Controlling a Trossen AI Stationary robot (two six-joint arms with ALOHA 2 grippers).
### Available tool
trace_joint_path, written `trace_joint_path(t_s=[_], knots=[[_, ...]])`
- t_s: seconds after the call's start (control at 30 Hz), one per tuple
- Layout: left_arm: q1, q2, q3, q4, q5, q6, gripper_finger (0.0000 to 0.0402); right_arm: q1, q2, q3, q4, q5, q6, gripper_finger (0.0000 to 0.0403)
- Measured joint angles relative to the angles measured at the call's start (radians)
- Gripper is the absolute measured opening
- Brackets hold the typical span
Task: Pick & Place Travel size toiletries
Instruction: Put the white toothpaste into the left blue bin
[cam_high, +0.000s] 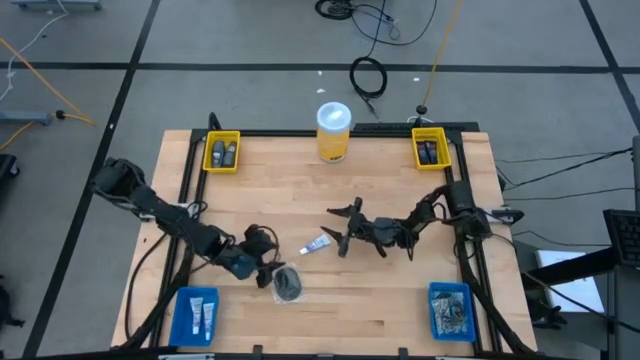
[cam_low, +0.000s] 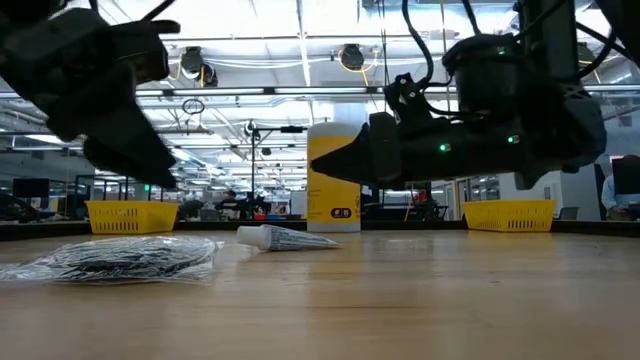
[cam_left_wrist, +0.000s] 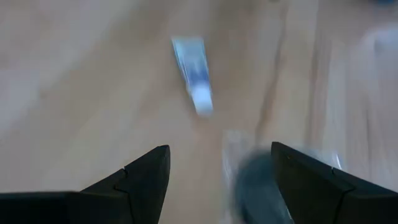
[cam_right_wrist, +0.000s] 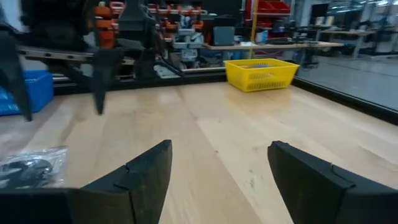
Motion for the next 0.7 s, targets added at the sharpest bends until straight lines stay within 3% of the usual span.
trace_joint_path(t_s=[0.13, 0.37, 0.7], knots=[[0.029, 0.032, -0.068, 0.225, -0.099, 0.113, 0.0269, -0.016, 0.000, 0.002, 0.000, -0.048, 0.010, 0.0256], [0.094, 0.226, -0.065, 0.544, -0.096, 0.255, 0.0269, -0.019, -0.002, 0.002, -0.003, -0.048, 0.008, 0.0255], [0.157, 0.497, 0.075, 0.607, -0.023, 0.249, 0.0268, -0.019, -0.002, 0.001, -0.021, -0.050, 0.006, 0.0254]])
